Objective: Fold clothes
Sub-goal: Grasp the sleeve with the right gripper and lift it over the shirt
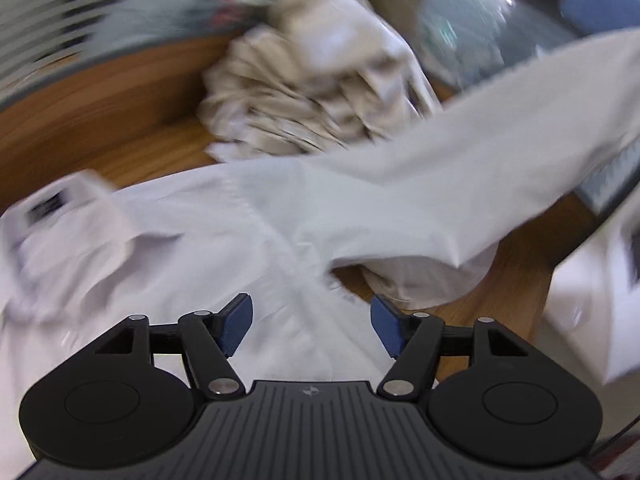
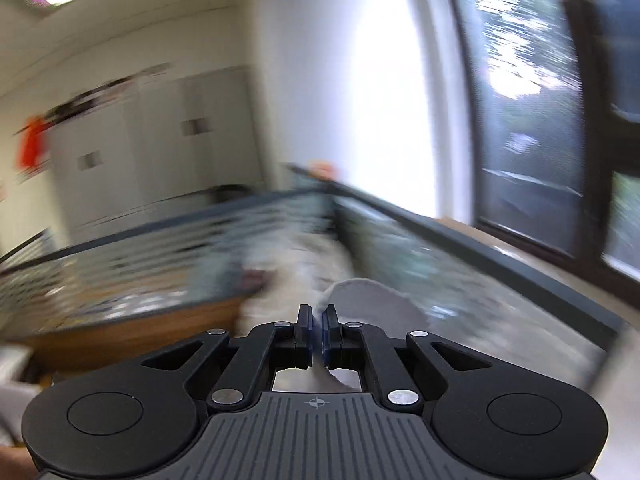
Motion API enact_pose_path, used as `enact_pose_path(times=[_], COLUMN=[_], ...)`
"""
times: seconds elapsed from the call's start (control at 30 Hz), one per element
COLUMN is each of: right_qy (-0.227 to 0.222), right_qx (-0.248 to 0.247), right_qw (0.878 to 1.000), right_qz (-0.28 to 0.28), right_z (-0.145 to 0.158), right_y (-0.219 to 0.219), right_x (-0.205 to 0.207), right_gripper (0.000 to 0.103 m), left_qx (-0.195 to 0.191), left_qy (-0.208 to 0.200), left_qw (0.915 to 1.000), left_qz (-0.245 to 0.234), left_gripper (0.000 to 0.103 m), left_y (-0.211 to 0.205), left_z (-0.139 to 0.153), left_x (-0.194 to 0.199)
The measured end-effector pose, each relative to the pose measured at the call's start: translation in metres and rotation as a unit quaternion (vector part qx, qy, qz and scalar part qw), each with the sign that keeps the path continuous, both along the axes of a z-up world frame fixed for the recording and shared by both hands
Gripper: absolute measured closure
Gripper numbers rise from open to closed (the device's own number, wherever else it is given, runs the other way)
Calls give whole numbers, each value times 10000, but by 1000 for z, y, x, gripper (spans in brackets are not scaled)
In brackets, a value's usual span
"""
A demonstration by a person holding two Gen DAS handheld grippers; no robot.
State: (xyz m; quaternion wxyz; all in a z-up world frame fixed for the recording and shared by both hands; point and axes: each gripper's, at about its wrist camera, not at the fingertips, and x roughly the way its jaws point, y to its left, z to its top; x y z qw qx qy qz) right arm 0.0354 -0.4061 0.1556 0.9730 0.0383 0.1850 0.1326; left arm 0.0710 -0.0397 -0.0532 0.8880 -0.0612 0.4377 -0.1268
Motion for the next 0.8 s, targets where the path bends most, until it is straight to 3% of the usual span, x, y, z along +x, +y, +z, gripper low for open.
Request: enact_pose_path(times=[0.17, 0.43, 0.63, 0.73, 0.8], right_qy=[-245, 156, 427, 780, 925], right_qx=[-454, -799, -1160, -1361, -1531], right_qw=[9898, 9521, 9249, 9068, 8982], right_qz=[1329, 2949, 3596, 3914, 4016], right_z=[0, -54, -111, -137, -147], right_y=[123, 309, 414, 450, 465], right_x=[6, -12, -25, -22, -24], right_gripper=[96, 96, 96, 95, 73], left_qx=[-368, -278, -238, -259, -305], left_qy=[-176, -133, -80, -41, -40], left_qw=[9920, 9619, 9410, 9362, 9345], left_qz=[1199, 2715, 3374, 3506, 3545], left_gripper=[26, 26, 26, 26, 25], left_y=[97, 219, 270, 283, 288], left_z=[28, 39, 36, 32, 28], left_x=[-56, -143, -189, -199, -200])
